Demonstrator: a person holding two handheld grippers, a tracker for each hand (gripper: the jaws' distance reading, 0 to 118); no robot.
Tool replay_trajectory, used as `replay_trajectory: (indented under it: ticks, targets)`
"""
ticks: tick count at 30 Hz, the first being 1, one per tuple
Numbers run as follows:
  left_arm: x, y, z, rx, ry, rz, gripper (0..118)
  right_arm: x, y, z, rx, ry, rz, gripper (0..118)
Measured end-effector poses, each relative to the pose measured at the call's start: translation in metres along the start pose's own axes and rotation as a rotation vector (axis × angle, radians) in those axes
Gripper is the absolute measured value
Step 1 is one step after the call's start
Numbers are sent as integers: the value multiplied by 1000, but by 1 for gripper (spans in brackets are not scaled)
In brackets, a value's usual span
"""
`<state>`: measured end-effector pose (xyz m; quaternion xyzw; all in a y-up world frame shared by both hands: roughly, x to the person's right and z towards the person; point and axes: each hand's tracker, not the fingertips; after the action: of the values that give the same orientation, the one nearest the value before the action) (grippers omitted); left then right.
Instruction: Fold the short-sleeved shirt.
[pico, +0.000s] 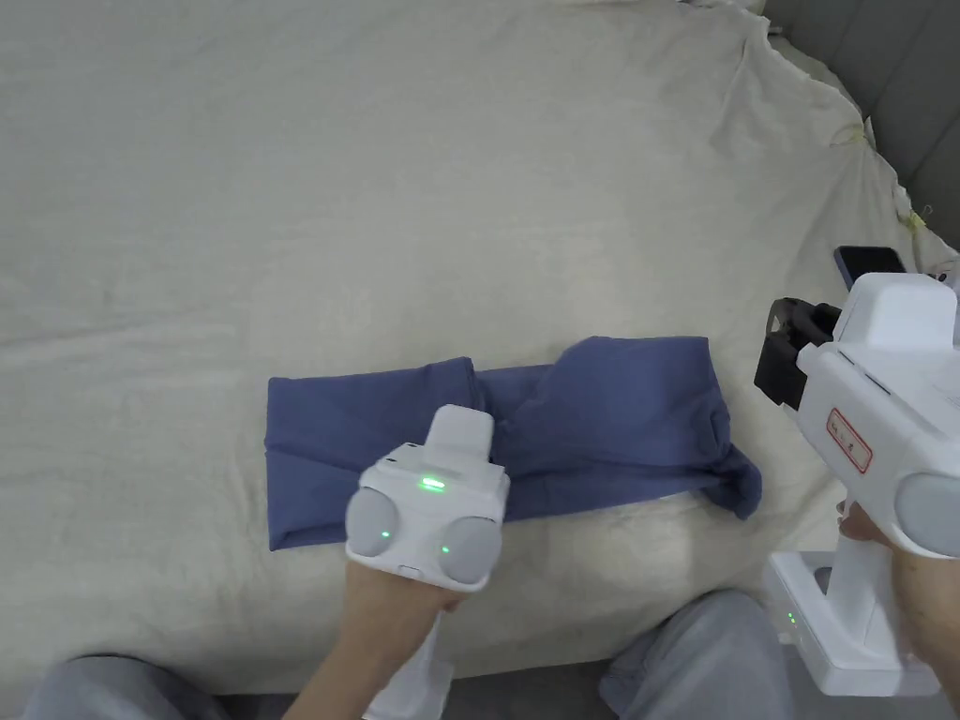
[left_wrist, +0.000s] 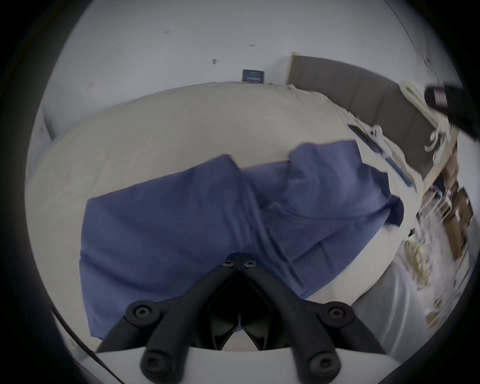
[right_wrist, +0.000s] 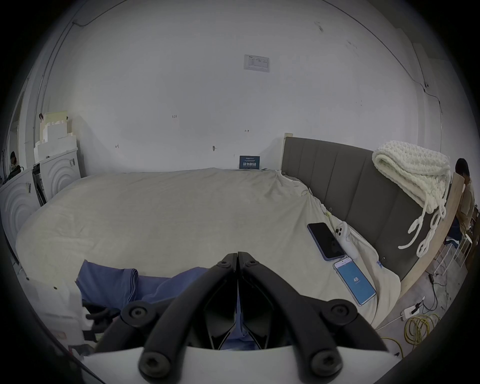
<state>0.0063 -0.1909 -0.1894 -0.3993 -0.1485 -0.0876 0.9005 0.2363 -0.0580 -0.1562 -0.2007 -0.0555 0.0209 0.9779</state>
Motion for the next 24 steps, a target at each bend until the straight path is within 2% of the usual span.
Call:
replay_trajectory:
  ticks: [4, 8, 11, 14, 17, 18, 20, 21, 22, 24]
  targets:
    - [21, 6, -6, 12, 61, -128, 0, 3, -3, 2, -11, -4, 10, 0]
    - [31, 17, -1, 27, 5, -142, 0, 4, -3, 3, -16, -10, 14, 0]
    - [21, 36, 17, 45, -237, 60, 0, 5, -2, 2, -16, -13, 6, 0]
    - [-7, 53, 32, 103, -285, 188, 0, 6, 0, 2, -17, -11, 1, 0]
    - [-62, 68, 43, 141, -361, 352, 0, 3, 1, 1, -19, -4, 16, 0]
    - [-82, 70, 46, 156, -388, 406, 4, 1, 2, 0, -19, -1, 19, 0]
    - [-122, 72, 51, 167, -402, 455, 30, -3, 3, -1, -20, 8, 23, 0]
    - [-142, 71, 52, 156, -406, 477, 52, -5, 3, -1, -20, 13, 26, 0]
    - [-162, 68, 51, 123, -407, 492, 82, -8, 3, -3, -20, 17, 29, 0]
    - [-192, 58, 51, 72, -440, 518, 116, -13, 4, -5, -22, 26, 33, 0]
